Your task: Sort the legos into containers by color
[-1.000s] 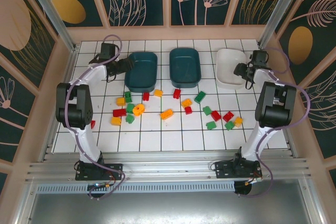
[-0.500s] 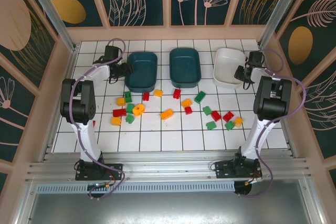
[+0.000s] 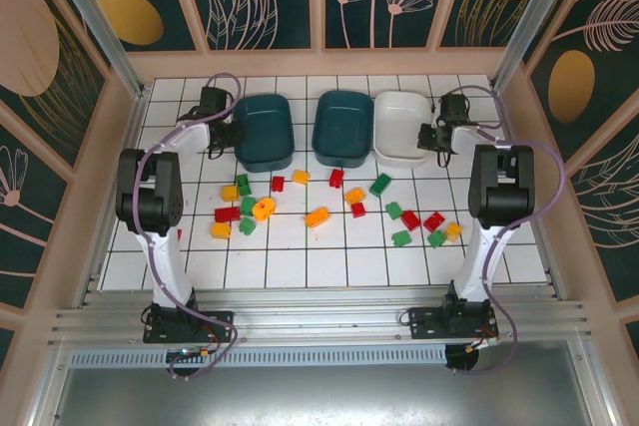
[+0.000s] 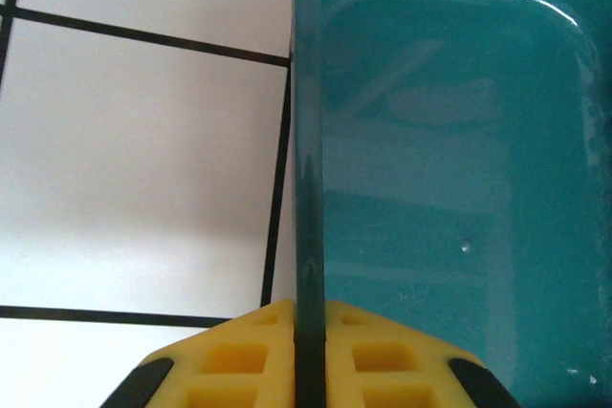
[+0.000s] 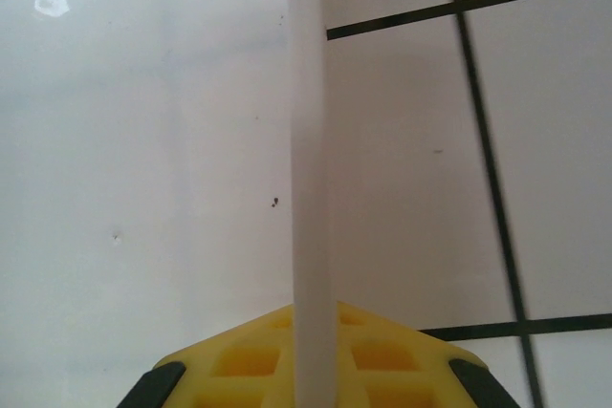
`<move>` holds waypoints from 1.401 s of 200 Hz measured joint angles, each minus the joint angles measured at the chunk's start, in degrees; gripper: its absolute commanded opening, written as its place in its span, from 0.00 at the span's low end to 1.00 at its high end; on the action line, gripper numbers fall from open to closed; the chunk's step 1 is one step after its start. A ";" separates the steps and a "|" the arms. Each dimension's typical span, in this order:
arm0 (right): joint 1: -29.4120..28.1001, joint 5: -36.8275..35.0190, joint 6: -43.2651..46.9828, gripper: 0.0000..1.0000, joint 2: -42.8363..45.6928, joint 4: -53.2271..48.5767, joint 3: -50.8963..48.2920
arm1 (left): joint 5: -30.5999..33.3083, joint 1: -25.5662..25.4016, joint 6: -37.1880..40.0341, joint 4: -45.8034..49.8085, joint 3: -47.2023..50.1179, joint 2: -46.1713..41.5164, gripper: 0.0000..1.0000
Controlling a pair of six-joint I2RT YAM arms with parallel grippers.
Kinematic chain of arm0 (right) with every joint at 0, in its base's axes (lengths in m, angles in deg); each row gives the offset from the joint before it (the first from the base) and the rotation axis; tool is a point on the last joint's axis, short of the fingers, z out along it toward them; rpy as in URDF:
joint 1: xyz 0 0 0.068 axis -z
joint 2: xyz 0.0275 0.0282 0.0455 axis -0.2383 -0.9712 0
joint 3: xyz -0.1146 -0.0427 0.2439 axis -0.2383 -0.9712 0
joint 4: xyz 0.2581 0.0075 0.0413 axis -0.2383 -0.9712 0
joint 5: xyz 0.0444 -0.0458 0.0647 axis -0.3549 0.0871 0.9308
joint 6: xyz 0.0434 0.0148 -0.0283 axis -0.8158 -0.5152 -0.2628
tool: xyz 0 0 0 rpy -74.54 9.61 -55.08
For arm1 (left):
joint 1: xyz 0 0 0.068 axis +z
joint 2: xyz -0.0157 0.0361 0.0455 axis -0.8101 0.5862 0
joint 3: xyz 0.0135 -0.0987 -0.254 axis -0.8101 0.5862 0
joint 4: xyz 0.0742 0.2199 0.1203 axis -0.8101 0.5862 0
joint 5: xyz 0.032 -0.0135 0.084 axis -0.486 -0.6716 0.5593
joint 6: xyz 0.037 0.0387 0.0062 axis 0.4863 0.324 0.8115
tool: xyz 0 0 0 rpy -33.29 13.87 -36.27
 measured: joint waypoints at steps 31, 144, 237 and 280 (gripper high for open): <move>-2.27 0.04 0.52 0.04 0.00 0.37 0.00 | 1.44 0.00 0.50 0.42 -0.50 0.22 0.10; -6.75 1.97 -2.95 0.32 -2.16 2.60 1.95 | 1.38 0.15 9.20 5.03 -8.70 3.63 0.42; -6.78 0.31 -5.88 0.50 4.02 -0.44 2.47 | 5.09 0.15 6.38 7.21 -8.63 -1.60 0.68; -10.01 -6.51 -14.64 0.70 25.00 2.67 -14.86 | 3.41 0.26 -8.66 -7.28 15.76 -34.47 0.96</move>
